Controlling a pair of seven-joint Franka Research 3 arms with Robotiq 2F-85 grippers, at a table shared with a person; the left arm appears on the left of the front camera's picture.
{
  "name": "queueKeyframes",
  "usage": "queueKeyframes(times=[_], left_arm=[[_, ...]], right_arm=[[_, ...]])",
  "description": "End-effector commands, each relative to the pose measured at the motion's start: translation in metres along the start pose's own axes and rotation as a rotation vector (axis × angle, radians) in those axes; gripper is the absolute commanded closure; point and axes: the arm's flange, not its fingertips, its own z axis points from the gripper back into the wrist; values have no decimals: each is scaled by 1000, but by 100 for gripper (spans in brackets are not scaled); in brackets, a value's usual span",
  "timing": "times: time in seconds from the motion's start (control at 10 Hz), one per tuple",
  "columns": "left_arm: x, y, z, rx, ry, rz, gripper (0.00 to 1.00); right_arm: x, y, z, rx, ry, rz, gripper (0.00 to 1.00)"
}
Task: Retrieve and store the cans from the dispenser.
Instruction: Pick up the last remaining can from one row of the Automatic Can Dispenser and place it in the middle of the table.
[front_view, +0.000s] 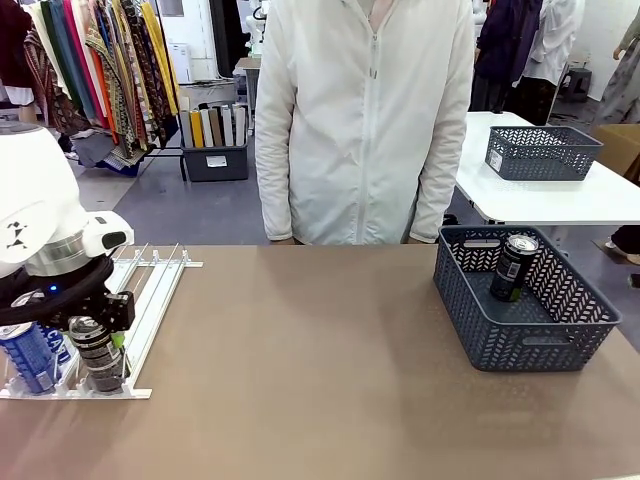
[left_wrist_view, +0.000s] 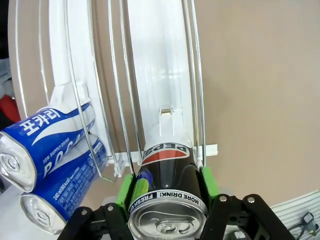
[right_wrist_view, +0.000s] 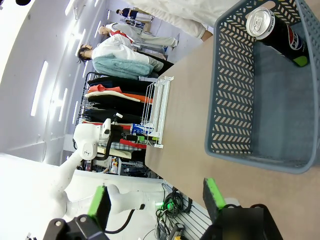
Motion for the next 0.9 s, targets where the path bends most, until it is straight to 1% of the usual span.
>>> queueKeyframes(times=[0.0,0.3,0.4,0.5,0.6,0.7,0.8], left_arm=[[-8,2,-2,-43,11,6,100],[-9,1,1,-67,12,5,100],[-12,2,14,-66,-12,13,100],[-16,5,40,-93,-31,10,100],[-21,11,77,-99,-59,21,100],[-26,15,116,-98,-114,60,100],[-32,17,156,-113,-150,56,100]], right_arm=[[0,1,3,5,11,14,0],[0,1,3,5,11,14,0],[0,1,3,5,11,14,0],[0,1,3,5,11,14,0],[0,1,3,5,11,14,0],[0,1,3,5,11,14,0],[0,1,3,5,11,14,0]])
